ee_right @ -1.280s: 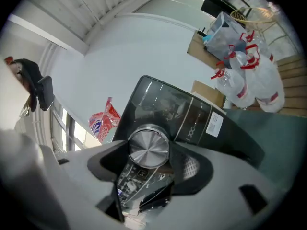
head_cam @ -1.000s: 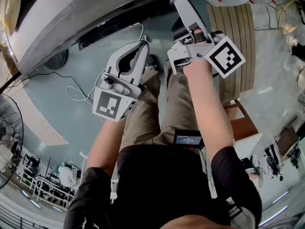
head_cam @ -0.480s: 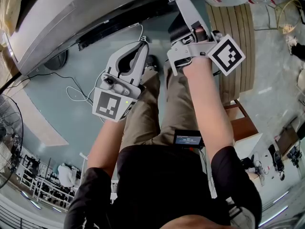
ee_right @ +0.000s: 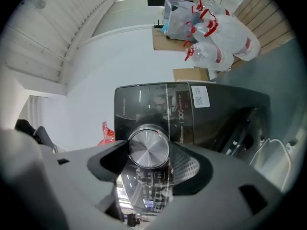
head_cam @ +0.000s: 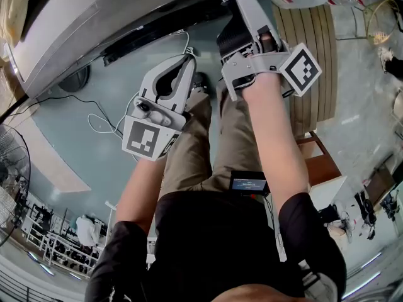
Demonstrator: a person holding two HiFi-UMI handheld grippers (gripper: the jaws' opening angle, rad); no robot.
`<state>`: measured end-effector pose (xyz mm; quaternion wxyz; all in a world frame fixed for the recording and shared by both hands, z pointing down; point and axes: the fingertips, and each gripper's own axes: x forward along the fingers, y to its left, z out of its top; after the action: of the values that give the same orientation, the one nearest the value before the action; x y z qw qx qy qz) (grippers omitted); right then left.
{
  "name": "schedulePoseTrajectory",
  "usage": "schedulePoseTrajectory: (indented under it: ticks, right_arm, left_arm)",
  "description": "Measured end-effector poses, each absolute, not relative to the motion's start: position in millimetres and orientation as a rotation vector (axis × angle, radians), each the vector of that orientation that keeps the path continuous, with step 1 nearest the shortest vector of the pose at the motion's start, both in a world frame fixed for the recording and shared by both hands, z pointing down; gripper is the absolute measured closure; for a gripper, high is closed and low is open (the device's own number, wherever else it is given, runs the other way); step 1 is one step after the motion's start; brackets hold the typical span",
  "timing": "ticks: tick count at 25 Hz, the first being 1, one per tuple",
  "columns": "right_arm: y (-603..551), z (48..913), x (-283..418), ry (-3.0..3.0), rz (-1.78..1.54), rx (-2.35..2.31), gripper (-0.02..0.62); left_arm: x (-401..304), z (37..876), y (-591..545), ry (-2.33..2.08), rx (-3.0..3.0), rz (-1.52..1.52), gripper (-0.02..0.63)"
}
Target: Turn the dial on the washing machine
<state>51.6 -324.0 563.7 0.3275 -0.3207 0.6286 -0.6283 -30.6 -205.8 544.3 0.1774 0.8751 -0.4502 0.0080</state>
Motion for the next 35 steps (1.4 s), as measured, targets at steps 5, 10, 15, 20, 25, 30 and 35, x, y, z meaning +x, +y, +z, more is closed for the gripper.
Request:
schedulePoseTrajectory:
  ticks: [5, 10, 15, 20, 25, 30, 35]
  right_arm:
    - [-323.7, 564.0, 50.4, 1.515, -1.695, -0.774, 0.321]
    - [-324.3, 565.4, 51.3, 1.420, -1.721, -0.736, 0.321]
    - [-324.9, 566.7, 51.6, 1.334, -1.744, -0.710, 0.322]
    - [-323.4, 569.4, 50.2, 1.269, -1.762, -0.680, 0.321]
    - [-322.8, 570.7, 48.8, 1.228, -1.773, -0.658, 0.321]
    - [-322.3, 572.2, 47.3, 1.180, -1.791, -0.638, 0.321]
    - [-323.4, 570.1, 46.6, 1.227, -1.782, -0.642, 0.321]
  left_arm:
    - [-29.5, 544.1, -205.7, -1.270, 2.482, 0.027, 0.611]
    - [-29.9, 545.0, -205.0, -1.273, 2.477, 0.028, 0.611]
    - [-30.0, 545.6, -205.0, -1.276, 2.476, 0.033, 0.611]
    - [-32.8, 546.0, -205.5, -1.286, 2.475, 0.027, 0.611]
    - [-34.0, 546.7, -206.5, -1.291, 2.472, 0.021, 0.611]
    - [-33.1, 545.8, -210.2, -1.289, 2.471, 0.021, 0.611]
    - [-30.4, 541.7, -214.3, -1.284, 2.479, 0.006, 0.611]
